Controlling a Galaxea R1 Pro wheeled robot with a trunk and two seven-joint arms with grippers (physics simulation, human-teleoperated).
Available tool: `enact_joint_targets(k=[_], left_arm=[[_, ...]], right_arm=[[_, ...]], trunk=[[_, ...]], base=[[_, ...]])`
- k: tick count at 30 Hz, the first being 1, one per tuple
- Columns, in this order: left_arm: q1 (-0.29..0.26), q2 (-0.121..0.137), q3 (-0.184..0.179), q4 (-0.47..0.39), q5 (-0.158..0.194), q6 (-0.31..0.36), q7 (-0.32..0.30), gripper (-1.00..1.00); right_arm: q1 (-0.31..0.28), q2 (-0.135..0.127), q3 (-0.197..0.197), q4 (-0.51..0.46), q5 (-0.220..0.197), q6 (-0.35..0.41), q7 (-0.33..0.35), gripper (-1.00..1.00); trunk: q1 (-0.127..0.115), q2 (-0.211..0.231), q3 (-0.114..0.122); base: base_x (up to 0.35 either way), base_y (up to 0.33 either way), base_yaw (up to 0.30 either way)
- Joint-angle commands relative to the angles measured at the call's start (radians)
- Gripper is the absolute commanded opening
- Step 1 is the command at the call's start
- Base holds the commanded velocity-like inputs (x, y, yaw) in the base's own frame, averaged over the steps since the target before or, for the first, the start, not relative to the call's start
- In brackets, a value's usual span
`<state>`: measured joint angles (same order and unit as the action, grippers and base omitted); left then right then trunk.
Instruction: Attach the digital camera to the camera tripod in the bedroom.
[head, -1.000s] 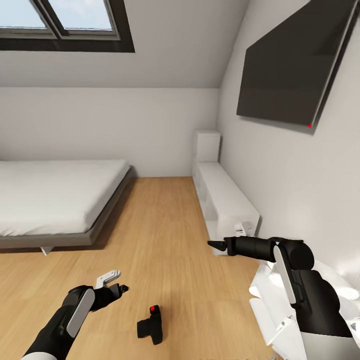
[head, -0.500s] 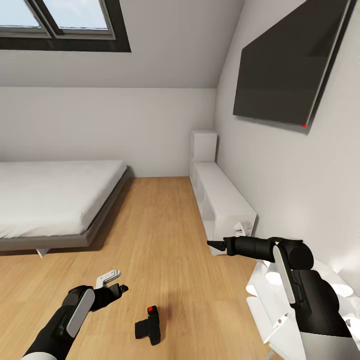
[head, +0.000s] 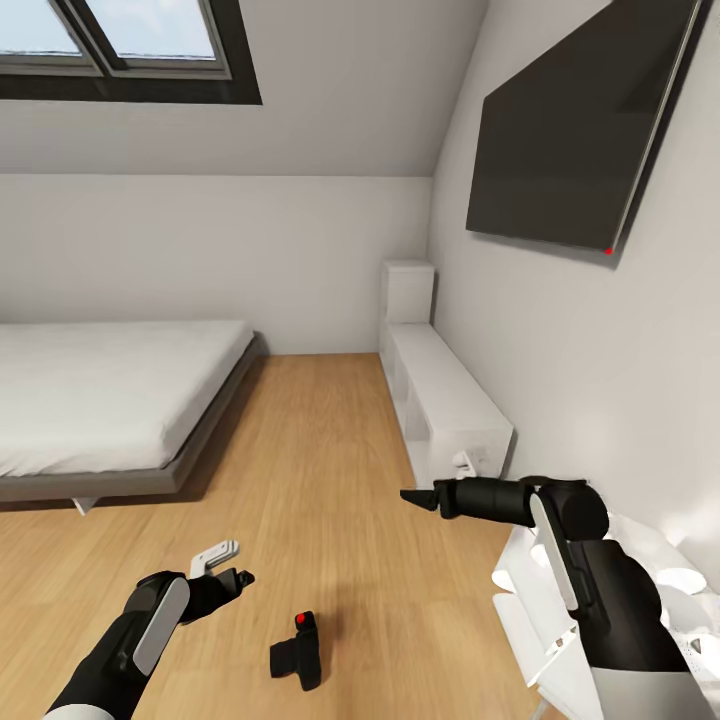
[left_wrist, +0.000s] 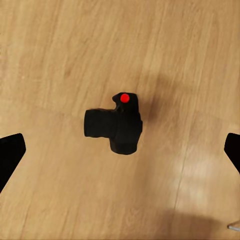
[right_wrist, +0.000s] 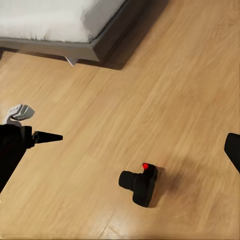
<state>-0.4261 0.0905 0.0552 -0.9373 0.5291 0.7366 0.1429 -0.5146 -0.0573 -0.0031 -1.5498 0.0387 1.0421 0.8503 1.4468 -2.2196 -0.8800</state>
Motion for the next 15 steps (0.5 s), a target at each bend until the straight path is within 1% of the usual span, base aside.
enact_joint_targets(k=[1,2,5,15], left_arm=[[0.0,0.0,0.0,-0.001,0.011,0.004,0.009,1.0],[0.0,0.0,0.0,-0.001,0.011,0.004,0.01,1.0],[0.0,0.0,0.0,-0.002,0.011,0.004,0.01,1.0],[0.0,0.0,0.0,-0.001,0.011,0.004,0.011,1.0]], right_arm=[[-0.001,0.0,0.005,0.0,0.005,0.005,0.005,1.0],[-0.001,0.0,0.014,0.0,0.005,0.005,0.006,1.0],[-0.001,0.0,0.023,0.001,0.004,0.005,0.006,1.0],[-0.001,0.001,0.026,0.002,0.004,0.005,0.004,1.0]], trunk=[[0.0,0.0,-0.001],[0.004,-0.007,-0.004],[0.015,-0.028,-0.014],[0.053,-0.098,-0.045]], base=[[0.0,0.0,0.0],[0.0,0.0,0.0],[0.0,0.0,0.0],[0.0,0.0,0.0]])
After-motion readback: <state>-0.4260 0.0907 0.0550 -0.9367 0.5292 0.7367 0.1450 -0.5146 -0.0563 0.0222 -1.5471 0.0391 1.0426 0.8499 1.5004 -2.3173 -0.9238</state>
